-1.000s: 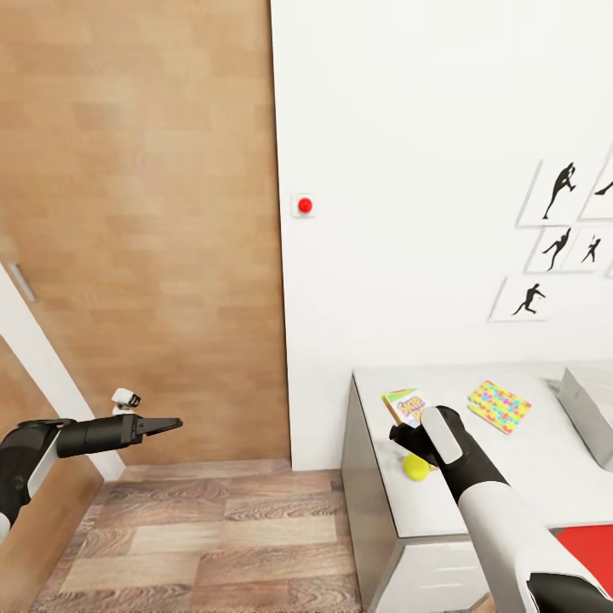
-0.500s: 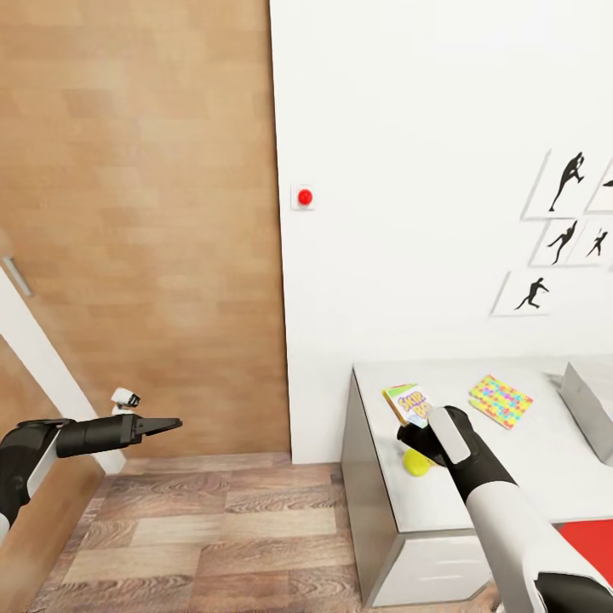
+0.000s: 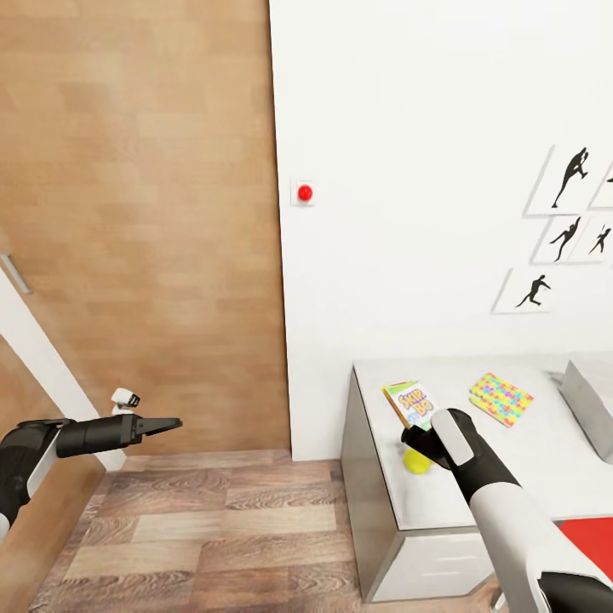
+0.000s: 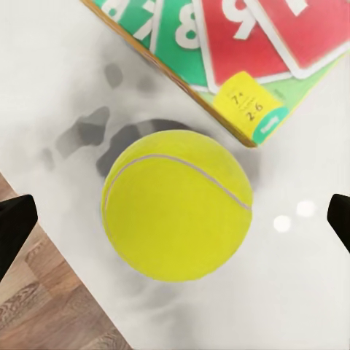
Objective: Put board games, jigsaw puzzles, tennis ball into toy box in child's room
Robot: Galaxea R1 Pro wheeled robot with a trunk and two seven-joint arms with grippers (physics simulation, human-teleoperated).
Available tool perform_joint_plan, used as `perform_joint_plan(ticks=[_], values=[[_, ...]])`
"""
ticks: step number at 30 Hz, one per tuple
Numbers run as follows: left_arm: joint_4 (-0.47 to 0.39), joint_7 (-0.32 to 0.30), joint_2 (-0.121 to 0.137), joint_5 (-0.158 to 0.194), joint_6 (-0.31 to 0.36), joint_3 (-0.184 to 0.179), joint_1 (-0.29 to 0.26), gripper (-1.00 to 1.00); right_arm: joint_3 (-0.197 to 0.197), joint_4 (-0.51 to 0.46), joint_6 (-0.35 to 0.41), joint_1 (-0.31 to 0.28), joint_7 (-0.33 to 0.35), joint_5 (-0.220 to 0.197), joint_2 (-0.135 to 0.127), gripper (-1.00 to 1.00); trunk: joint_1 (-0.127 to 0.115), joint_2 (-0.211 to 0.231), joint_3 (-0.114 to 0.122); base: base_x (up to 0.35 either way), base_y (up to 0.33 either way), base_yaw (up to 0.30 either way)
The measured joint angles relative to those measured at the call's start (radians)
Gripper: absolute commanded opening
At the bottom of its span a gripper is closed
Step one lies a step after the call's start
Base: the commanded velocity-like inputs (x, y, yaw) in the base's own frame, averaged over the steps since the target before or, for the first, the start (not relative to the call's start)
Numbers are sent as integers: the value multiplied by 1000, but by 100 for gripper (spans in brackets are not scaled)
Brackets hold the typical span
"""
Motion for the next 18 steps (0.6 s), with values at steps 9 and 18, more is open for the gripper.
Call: perform_joint_plan(ticks=[9, 18], values=[[0, 0, 0, 0, 0, 0, 0, 100, 0, 1, -1, 0, 0, 0, 0, 100, 0, 0, -1, 0, 0, 0], [0, 0, 0, 0, 0, 0, 0, 100, 0, 1, -1, 0, 0, -1, -1, 100, 0, 0, -6, 0, 0, 0]])
